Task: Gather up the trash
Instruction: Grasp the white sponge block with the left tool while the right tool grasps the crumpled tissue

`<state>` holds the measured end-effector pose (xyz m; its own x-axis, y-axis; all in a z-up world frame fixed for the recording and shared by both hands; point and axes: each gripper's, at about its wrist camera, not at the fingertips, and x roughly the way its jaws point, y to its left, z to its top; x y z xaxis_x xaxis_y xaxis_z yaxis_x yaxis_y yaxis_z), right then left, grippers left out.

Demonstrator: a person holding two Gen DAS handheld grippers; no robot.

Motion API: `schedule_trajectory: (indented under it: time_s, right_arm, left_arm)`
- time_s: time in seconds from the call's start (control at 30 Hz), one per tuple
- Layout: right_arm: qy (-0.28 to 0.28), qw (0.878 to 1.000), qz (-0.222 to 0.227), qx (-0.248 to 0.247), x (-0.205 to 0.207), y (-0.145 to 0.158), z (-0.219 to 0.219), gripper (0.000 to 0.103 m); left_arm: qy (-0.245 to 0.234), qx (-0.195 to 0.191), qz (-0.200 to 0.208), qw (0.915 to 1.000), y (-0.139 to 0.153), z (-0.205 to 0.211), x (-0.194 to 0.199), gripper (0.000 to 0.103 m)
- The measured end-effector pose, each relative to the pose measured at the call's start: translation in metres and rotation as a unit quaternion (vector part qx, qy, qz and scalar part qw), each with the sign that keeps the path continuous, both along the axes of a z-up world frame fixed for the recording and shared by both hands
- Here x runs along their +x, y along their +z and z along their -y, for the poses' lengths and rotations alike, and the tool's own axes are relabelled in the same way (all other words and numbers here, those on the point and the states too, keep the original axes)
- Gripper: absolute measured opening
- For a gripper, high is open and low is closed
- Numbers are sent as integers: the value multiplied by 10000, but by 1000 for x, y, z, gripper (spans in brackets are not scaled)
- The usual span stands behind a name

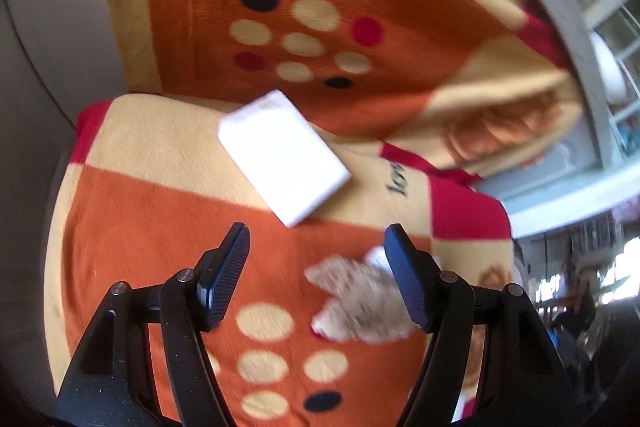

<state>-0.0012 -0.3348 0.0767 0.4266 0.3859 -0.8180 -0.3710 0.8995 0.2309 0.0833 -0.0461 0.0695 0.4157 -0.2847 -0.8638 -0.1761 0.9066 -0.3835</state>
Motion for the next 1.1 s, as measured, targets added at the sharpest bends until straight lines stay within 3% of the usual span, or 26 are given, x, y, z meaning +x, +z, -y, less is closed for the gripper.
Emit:
schedule_trajectory:
  time_s: [0.17, 0.47, 0.63, 0.7, 0.83, 0.87, 1.07, 1.1]
  right_arm:
    - [440, 9990, -19, -98, 15, -2, -28, 71]
    - [761, 9971, -64, -64, 35, -8, -50, 71]
    - [1055, 9943, -72, -138, 43, -10, -64, 71]
    - [1236, 9920, -43, -241, 44, -9, -75, 71]
    - [1441, 9890, -41, -338, 43, -10, -87, 71]
    - [1476, 9885, -53, -338, 43, -10, -88, 71]
    - [1829, 9823, 20, -415, 39, -14, -109, 71]
    - [1905, 9806, 27, -459, 39, -16, -114, 71]
  left_arm:
    - [351, -40, -154, 9993, -11, -9, 27, 69]
    - [806, 325, -247, 9959, -22, -6, 59, 69]
    - [714, 627, -415, 9946, -30, -2, 65, 69]
    - [584, 550, -528, 9954, -39, -2, 65, 69]
    - [484, 335, -367, 9976, -42, -5, 58, 66]
    - [478, 283, -344, 9979, -41, -8, 55, 64]
    - [188, 293, -99, 9993, -21, -23, 36, 18]
    - [157, 328, -79, 9993, -19, -25, 34, 18]
